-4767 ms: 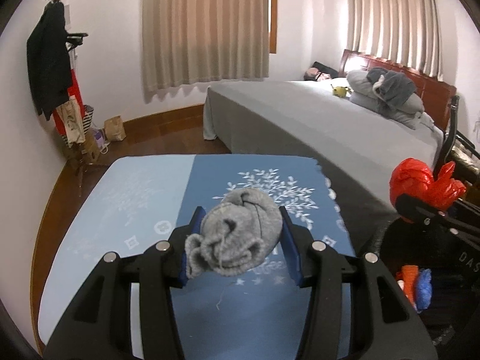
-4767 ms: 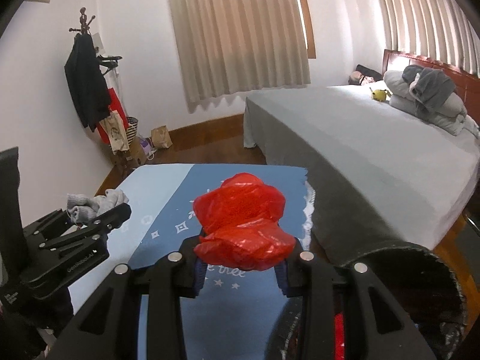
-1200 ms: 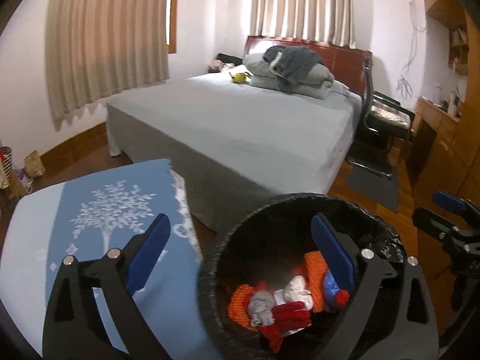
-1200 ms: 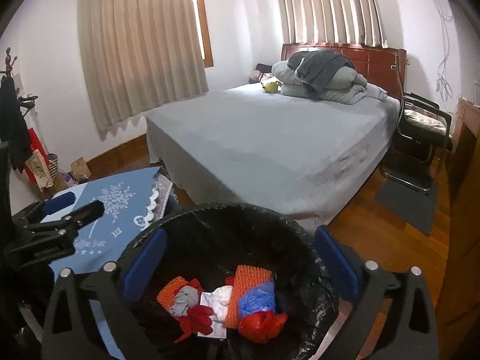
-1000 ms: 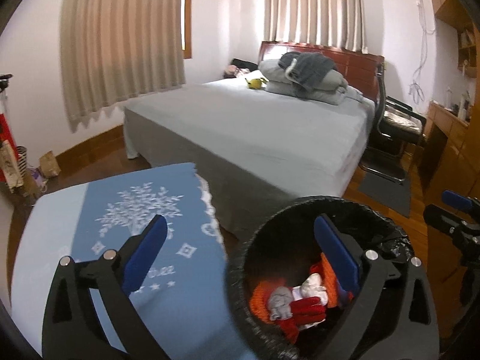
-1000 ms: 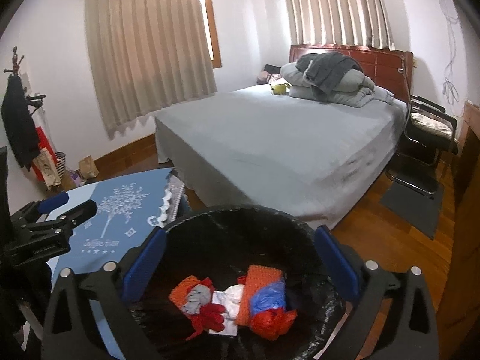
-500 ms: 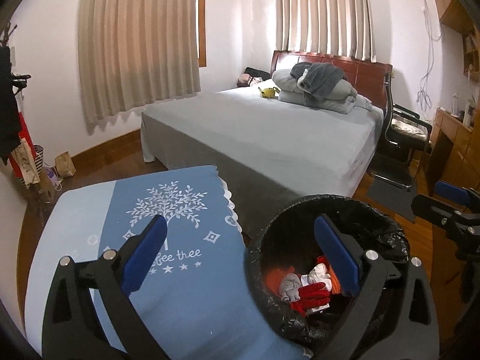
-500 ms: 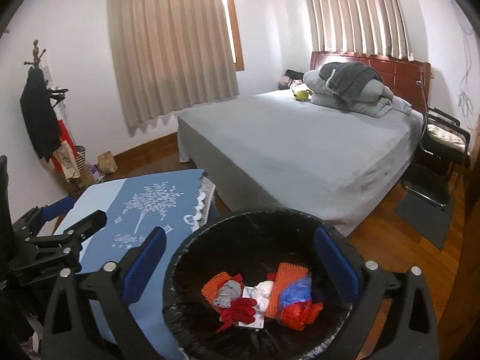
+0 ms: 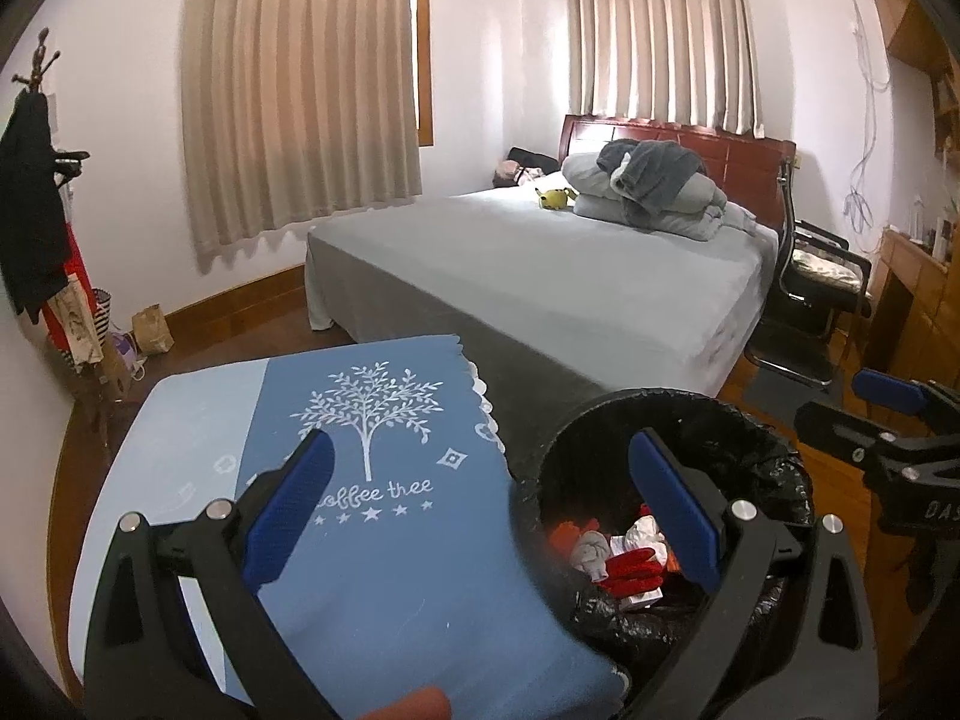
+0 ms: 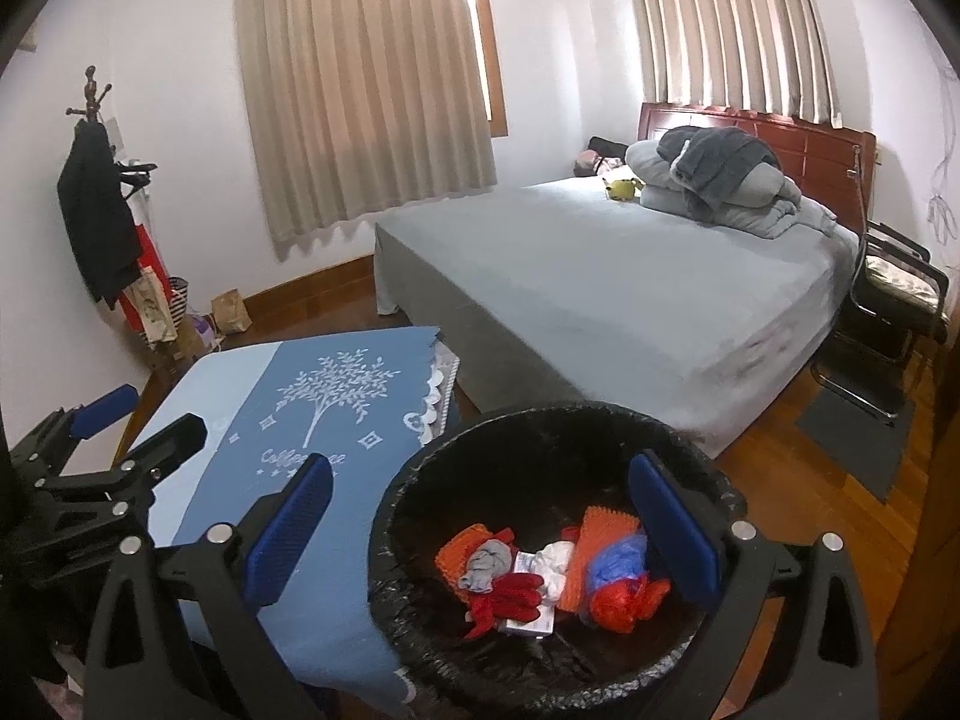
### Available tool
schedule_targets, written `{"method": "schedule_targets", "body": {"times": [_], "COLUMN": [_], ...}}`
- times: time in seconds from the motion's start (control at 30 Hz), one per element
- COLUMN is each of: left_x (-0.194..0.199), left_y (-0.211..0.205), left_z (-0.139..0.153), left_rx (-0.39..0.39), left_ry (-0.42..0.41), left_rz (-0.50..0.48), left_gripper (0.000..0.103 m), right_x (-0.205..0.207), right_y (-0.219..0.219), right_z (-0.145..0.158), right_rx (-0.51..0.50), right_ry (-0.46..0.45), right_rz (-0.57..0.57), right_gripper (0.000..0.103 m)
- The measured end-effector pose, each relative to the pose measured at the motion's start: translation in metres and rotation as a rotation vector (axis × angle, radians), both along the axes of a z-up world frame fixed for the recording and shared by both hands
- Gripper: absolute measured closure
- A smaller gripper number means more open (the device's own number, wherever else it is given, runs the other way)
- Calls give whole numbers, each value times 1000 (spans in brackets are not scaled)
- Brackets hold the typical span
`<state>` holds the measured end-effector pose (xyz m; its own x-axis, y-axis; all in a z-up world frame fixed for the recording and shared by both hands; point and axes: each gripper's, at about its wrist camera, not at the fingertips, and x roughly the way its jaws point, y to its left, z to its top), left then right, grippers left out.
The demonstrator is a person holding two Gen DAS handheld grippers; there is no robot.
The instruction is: Collect trash
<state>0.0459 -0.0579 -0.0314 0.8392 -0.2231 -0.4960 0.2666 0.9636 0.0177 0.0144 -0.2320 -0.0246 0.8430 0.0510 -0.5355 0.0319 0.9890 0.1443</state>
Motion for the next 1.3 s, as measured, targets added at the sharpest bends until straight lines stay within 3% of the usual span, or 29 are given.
{"method": "schedule_targets", "body": {"times": [1.3], "left_x": [-20], "left_y": [18], "left_z": [13], "left_rx": [-18], "left_ry": [-29], "left_rz": [34], "left_gripper": [7], "right_x": [-6], "right_y": [20], "right_z": [6], "right_rx": [-20], "right_ry": [-19], "right_rz": [30], "right_gripper": [6]}}
